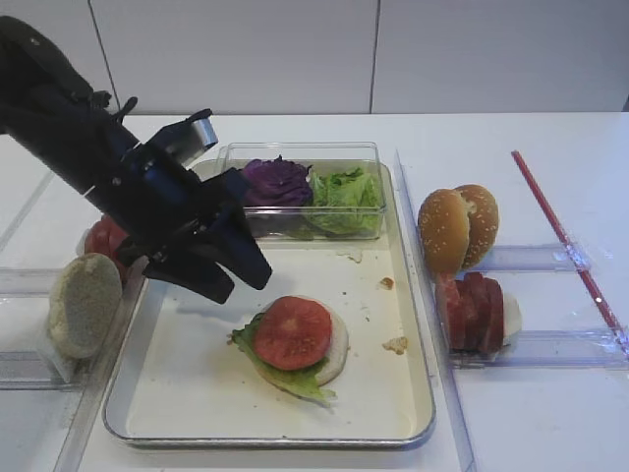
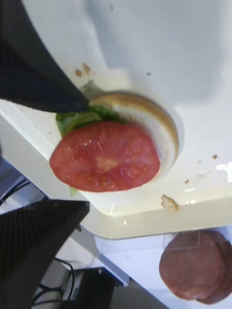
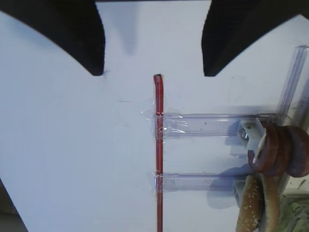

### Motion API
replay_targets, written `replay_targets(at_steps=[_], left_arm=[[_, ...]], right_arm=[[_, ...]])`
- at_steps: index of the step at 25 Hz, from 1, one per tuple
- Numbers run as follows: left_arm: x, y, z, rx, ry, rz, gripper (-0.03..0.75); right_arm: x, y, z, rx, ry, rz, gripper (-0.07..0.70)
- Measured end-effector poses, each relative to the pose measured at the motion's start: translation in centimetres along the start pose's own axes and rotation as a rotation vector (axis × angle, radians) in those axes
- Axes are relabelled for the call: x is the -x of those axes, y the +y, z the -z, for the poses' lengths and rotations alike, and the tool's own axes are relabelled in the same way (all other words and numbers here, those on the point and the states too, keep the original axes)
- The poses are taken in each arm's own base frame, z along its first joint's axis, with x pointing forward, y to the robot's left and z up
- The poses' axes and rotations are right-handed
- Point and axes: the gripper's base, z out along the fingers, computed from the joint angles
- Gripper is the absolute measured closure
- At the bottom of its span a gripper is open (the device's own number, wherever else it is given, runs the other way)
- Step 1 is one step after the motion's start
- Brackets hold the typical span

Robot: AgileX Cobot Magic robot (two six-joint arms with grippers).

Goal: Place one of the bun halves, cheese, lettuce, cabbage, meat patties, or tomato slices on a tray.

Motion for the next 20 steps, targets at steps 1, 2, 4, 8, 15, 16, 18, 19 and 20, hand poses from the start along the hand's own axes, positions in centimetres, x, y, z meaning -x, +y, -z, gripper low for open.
replay_targets(at_steps=[1,2,4,8,15,16,18,19,20], left_arm=[[0.1,0.0,0.3,0.026,0.006,0.000,0.304],[0.3,0.1,0.5,0.056,0.014,-0.008,0.304],[0.5,0.0,1.2,0.106,0.016,-0.017,0.304],[1.0,-0.2,2.2,0.176,0.014,-0.033,0.304],[2.4,-0.4,4.5,0.346,-0.027,-0.057,0.304],[2.6,-0.5,4.9,0.369,-0.035,-0.066,0.304],[2.7,-0.7,5.7,0.406,-0.054,-0.072,0.304],[2.6,-0.9,6.1,0.427,-0.067,-0.077,0.304],[2.5,-1.1,6.6,0.447,-0.074,-0.082,0.304]], right_arm=[[0.0,0.0,0.0,0.000,0.000,0.000,0.155],[0.0,0.0,0.0,0.000,0.000,0.000,0.155],[0.0,0.0,0.0,0.000,0.000,0.000,0.155],[0.0,0.0,0.0,0.000,0.000,0.000,0.156],[0.0,0.0,0.0,0.000,0.000,0.002,0.157],[0.0,0.0,0.0,0.000,0.000,0.002,0.157],[0.0,0.0,0.0,0.000,0.000,0.002,0.157],[0.0,0.0,0.0,0.000,0.000,0.002,0.157],[0.0,0.0,0.0,0.000,0.000,0.002,0.157]])
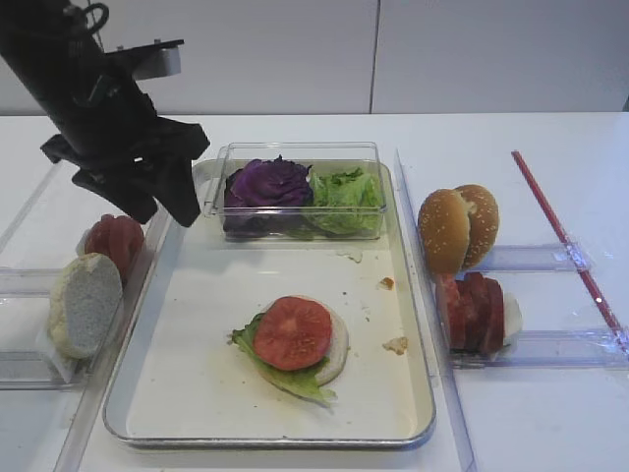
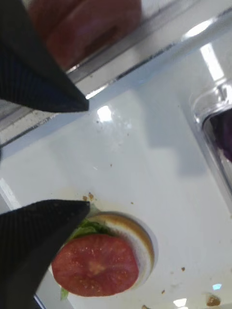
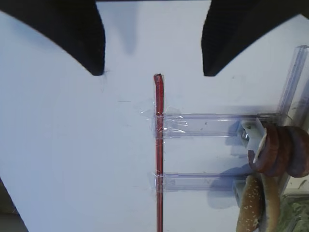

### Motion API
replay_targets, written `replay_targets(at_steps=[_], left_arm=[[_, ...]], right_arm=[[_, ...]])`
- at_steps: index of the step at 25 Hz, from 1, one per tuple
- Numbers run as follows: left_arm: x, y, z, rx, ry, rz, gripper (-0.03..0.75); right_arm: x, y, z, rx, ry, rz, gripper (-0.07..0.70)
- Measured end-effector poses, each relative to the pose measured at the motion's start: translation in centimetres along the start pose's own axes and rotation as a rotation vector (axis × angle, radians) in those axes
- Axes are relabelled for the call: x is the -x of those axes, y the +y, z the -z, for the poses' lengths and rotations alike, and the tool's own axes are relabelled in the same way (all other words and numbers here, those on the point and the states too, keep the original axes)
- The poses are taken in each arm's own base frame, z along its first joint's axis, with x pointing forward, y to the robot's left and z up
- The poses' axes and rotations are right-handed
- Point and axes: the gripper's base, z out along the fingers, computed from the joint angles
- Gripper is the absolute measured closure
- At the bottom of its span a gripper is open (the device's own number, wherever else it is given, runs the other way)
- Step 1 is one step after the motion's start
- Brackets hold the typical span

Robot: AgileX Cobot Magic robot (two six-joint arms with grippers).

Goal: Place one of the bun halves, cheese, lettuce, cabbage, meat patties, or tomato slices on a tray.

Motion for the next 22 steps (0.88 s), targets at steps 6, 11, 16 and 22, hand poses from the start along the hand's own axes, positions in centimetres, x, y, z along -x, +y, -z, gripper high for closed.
replay_targets(at_steps=[6,11,16,22], left_arm=[[-0.8,0.8,3.1,0.192,-0.051,-0.004,0.304],[-1.5,2.6,5.0,0.264,-0.086,0.042,0.304],[-2.5,5.7,7.0,0.301,-0.125,0.142,0.304],[-4.2,6.7,9.9,0.330,-0.197,0.199,0.304]], right_arm=[[0.0,0.0,0.0,0.000,0.000,0.000,0.157],[0.0,0.0,0.0,0.000,0.000,0.000,0.157],[0.0,0.0,0.0,0.000,0.000,0.000,0.157],[0.0,0.0,0.0,0.000,0.000,0.000,0.157]])
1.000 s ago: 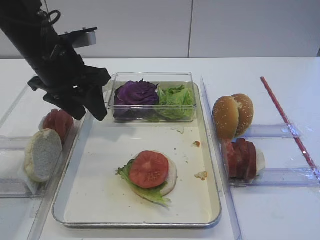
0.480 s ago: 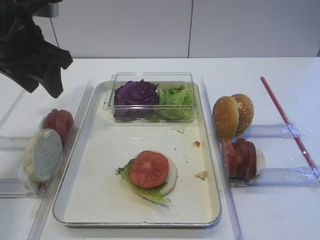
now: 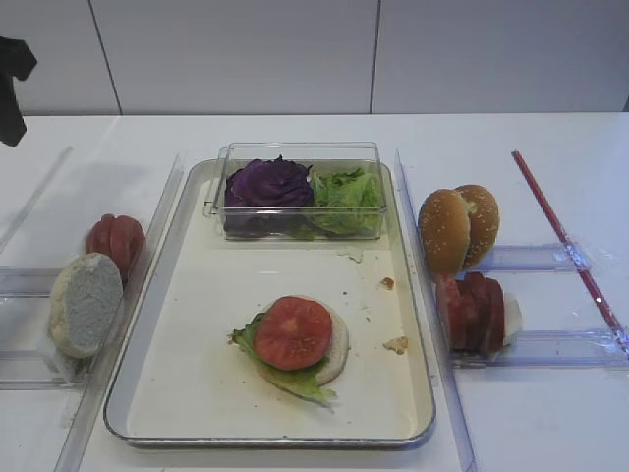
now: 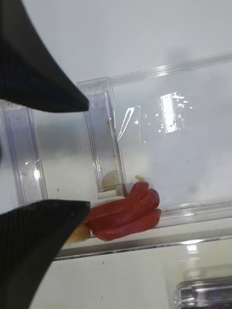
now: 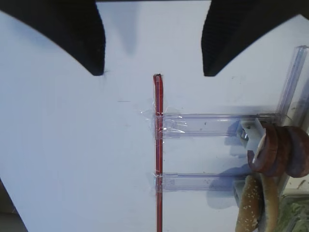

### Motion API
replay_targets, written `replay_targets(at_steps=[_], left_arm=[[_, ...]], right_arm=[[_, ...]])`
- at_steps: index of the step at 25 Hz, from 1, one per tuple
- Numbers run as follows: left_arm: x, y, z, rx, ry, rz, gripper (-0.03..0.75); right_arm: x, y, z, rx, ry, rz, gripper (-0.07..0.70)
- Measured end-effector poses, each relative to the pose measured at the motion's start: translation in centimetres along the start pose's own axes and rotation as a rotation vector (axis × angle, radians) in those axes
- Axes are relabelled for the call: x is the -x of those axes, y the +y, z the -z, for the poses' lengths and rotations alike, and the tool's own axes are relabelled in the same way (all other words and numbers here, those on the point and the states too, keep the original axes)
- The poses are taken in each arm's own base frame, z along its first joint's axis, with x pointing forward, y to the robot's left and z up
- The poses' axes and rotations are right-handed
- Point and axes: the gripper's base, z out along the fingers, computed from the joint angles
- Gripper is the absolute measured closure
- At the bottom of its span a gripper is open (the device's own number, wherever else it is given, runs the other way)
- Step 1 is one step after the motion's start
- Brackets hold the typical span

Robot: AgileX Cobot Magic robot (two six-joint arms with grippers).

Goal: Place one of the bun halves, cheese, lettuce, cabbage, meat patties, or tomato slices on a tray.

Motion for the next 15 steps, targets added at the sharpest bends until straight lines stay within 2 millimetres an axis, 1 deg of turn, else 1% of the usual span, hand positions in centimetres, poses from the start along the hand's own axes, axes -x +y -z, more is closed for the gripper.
replay_targets(at_steps=[6,11,15], left_arm=[[-1.3,-0.4,3.8,-0.016,-0.102,0.003,0.304],[-2.9,-0.6,7.1,-0.010,-0.193,-0.001,0.304],[-4.2,-0.7,9.3,-0.005,-0.256,-0.010,0.304]], right_arm=[[0.0,0.0,0.0,0.000,0.000,0.000,0.157],[0.0,0.0,0.0,0.000,0.000,0.000,0.157],[0.0,0.0,0.0,0.000,0.000,0.000,0.157]])
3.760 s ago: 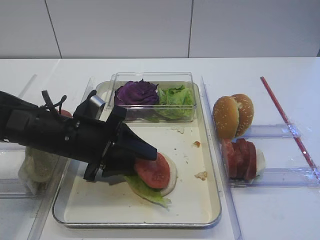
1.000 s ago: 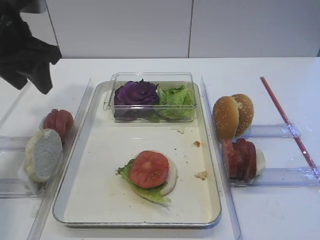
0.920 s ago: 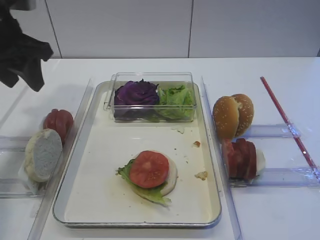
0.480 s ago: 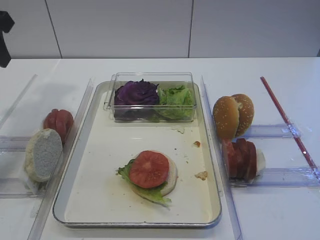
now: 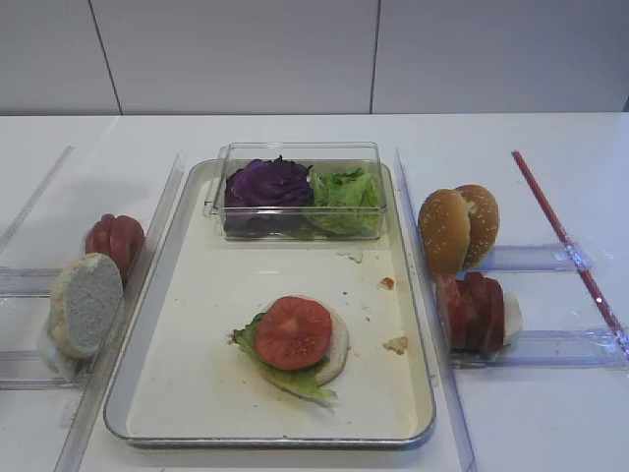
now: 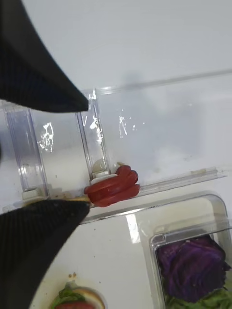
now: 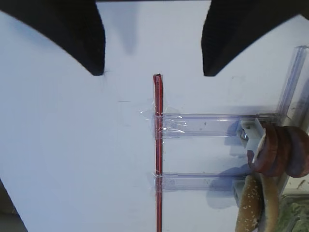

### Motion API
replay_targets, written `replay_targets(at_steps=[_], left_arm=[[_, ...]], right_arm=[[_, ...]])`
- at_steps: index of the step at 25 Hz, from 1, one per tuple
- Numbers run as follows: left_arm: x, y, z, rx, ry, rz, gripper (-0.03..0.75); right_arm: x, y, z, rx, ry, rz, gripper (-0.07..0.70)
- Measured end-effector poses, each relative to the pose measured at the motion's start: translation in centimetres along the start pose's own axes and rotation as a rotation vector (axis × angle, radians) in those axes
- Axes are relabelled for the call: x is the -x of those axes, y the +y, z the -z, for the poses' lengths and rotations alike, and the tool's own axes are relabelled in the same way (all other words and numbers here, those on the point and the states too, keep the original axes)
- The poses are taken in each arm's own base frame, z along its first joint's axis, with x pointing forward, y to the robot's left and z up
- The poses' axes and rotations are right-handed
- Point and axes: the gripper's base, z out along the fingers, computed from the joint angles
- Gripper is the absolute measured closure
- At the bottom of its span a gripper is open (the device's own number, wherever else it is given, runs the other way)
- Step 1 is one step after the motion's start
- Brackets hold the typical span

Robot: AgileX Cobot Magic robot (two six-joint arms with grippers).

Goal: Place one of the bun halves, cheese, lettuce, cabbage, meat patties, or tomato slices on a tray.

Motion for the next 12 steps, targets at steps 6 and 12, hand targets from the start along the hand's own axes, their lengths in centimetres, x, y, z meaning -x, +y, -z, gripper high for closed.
replay_targets(at_steps=[6,12], left_arm=[[-2.9,-0.3,2.2,0.003,-0.036,-0.015,0.304],[-8.3,-0.7,2.6,0.002,-0.007,-0.020,0.304]], right_arm=[[0.0,0.0,0.0,0.000,0.000,0.000,0.157],[0.0,0.0,0.0,0.000,0.000,0.000,0.157]])
